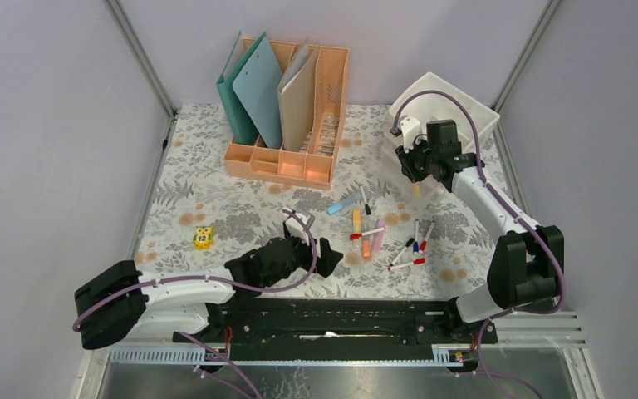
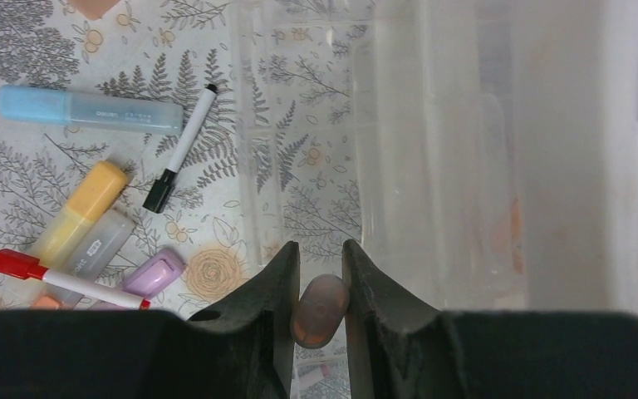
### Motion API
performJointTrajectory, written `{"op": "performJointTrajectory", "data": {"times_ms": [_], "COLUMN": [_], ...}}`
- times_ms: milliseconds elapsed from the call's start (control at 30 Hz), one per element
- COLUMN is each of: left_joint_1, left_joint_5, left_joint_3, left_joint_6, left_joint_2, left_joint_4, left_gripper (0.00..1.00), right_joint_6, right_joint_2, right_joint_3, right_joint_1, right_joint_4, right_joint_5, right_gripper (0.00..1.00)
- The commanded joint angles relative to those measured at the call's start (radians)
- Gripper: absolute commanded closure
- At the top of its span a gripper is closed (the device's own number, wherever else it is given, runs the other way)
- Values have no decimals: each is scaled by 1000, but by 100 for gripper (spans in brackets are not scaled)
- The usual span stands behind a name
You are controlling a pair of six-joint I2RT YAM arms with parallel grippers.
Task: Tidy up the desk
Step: Place the stationery in the drawer.
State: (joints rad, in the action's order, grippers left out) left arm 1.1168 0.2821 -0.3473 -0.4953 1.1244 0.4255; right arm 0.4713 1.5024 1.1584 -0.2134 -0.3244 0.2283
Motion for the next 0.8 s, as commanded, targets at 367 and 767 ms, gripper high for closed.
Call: {"op": "performJointTrajectory", "data": {"times_ms": [367,767], "left_joint_1": [-216,-220], "left_joint_5": [-393,-392], "left_joint_3": [27,42], "left_joint_6": [-195,-208], "left_joint_2": [-58,-60], "left_joint_4": [269,272], "left_gripper": [1,1], "right_joint_6": [1,1], "right_joint_2": [-17,-17], "right_joint_3": [35,52], "right_joint_1": [34,31], "right_joint_4": [17,17], "right_joint_5": [1,1], "right_gripper": [96,96]}}
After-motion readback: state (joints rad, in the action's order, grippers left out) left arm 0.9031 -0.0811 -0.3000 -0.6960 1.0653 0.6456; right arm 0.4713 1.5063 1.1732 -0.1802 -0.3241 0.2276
